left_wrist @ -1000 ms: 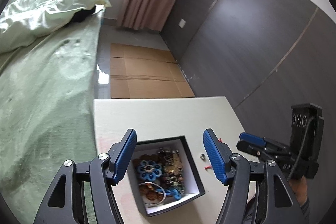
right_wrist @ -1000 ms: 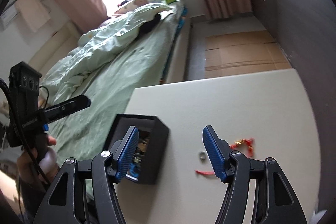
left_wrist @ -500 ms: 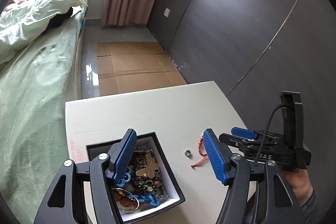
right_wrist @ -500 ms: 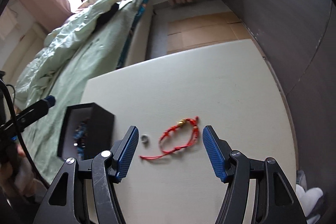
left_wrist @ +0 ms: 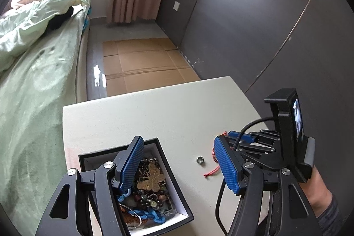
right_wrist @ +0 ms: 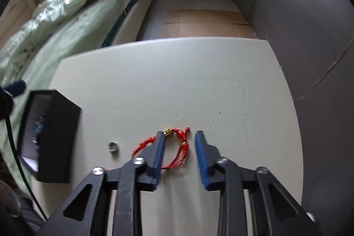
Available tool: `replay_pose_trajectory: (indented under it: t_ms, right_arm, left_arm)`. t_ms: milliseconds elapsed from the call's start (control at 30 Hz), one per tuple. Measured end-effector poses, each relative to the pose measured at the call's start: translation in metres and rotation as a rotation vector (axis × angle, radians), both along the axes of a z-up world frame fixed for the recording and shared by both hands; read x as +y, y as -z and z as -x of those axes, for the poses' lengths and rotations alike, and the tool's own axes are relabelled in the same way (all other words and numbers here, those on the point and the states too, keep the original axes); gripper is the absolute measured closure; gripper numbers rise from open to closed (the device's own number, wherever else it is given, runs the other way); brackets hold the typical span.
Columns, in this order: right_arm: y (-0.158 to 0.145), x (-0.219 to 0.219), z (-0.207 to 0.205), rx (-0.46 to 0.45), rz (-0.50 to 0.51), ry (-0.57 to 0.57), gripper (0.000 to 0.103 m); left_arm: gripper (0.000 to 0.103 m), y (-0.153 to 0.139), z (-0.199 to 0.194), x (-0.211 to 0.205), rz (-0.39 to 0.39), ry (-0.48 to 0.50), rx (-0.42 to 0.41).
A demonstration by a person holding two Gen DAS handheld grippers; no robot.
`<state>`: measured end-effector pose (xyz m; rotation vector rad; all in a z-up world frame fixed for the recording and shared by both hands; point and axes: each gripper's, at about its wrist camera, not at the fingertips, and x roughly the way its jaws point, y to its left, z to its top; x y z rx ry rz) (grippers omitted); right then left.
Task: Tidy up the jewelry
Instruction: 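Grasp the red string bracelet with the right tool and lift it, then grasp the small silver ring with the left tool while the right tool carries the red bracelet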
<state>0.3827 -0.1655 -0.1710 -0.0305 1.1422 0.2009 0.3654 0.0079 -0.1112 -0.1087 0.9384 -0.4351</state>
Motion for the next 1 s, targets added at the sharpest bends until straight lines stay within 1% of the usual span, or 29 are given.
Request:
replay_pose_trajectory:
  t_ms: [33, 67, 200, 300, 500, 533, 600, 633, 700, 833, 1000]
  right_arm:
    - [0.001, 0.001, -0.001, 0.004, 0.011, -0.005, 0.09]
    - [0.001, 0.003, 0.0, -0.011, 0.033, -0.014, 0.094]
    - [-0.003, 0.004, 0.006, -0.015, 0.039, -0.046, 0.094]
    - [-0.01, -0.006, 0.014, -0.026, 0.003, -0.03, 0.094]
    - [-0.032, -0.032, 0.033, -0.073, -0.063, 0.017, 0.094]
    - [-0.035, -0.035, 0.035, -0.078, -0.069, 0.023, 0.094]
    - [-0.038, -0.043, 0.037, -0.087, -0.08, 0.037, 0.094]
    - [-0.038, -0.047, 0.037, -0.088, -0.087, 0.043, 0.094]
    - [-0.039, -0.058, 0.038, -0.085, -0.107, 0.062, 0.094]
    - [-0.042, -0.075, 0.036, -0.09, -0.154, 0.095, 0.094]
    - [-0.045, -0.091, 0.036, -0.106, -0.181, 0.121, 0.094]
  left_arm:
    - [0.036, 0.0, -0.001, 0.0, 0.002, 0.0, 0.001]
    - [0.036, 0.0, 0.0, -0.001, 0.005, 0.0, 0.001]
    - [0.036, 0.002, -0.004, -0.004, -0.014, 0.0, -0.001]
    - [0.036, 0.004, -0.004, -0.012, -0.02, 0.019, -0.003]
    - [0.037, 0.007, 0.0, -0.042, -0.082, 0.105, -0.025]
    - [0.038, 0.008, 0.001, -0.046, -0.088, 0.118, -0.023]
    - [0.048, 0.013, 0.0, -0.058, -0.111, 0.147, 0.006]
    - [0.05, 0.016, -0.002, -0.062, -0.122, 0.156, 0.023]
    - [0.056, 0.026, -0.007, -0.072, -0.145, 0.169, 0.082]
    - [0.063, 0.043, -0.014, -0.082, -0.202, 0.171, 0.142]
    - [0.071, 0.057, -0.019, -0.092, -0.24, 0.177, 0.189]
